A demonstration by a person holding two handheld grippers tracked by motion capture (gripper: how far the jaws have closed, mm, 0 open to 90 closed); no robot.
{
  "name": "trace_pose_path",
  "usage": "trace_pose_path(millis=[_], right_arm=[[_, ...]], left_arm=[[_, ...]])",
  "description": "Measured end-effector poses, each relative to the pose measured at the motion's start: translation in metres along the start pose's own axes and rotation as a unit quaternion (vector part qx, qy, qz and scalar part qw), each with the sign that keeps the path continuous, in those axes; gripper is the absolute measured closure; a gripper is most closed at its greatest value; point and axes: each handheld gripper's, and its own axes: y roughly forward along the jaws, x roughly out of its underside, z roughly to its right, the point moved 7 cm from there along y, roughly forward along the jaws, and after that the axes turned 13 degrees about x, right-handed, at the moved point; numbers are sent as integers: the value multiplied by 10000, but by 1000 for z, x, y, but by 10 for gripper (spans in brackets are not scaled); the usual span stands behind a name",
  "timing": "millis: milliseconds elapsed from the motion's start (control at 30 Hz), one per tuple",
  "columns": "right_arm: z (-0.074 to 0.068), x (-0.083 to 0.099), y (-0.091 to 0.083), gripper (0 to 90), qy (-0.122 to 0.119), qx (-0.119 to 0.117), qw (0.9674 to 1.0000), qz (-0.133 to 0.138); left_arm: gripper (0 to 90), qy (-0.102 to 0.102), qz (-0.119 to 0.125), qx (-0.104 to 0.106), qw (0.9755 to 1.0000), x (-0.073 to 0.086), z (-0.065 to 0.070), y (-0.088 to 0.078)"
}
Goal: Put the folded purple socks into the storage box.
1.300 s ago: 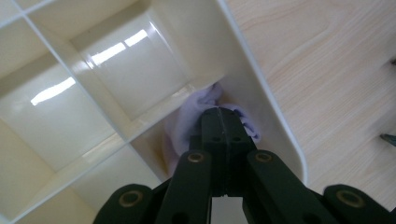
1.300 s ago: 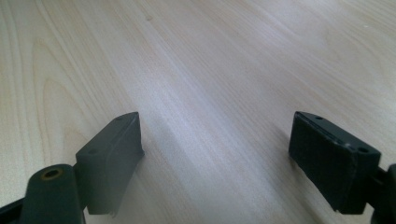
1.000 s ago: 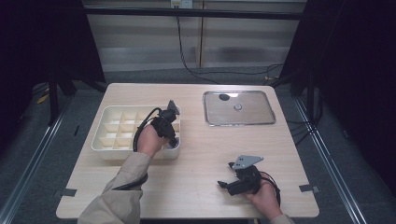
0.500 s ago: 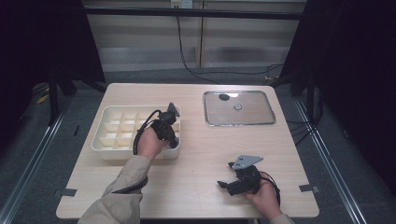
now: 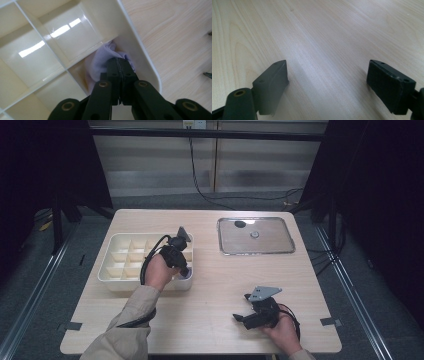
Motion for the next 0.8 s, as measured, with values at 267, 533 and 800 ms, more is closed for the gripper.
trace_pose_path(millis=[267, 533, 800], right_arm=[[0, 0, 0, 167, -10, 1, 10000, 13], [0, 0, 0, 167, -18, 8, 10000, 20], [0, 0, 0, 167, -18, 8, 10000, 20]], left_arm=[[794, 1, 75, -66, 9999, -3, 2, -10], [681, 42, 125, -151, 9998, -3, 2, -18], [579, 63, 123, -253, 9996, -1, 1, -22]])
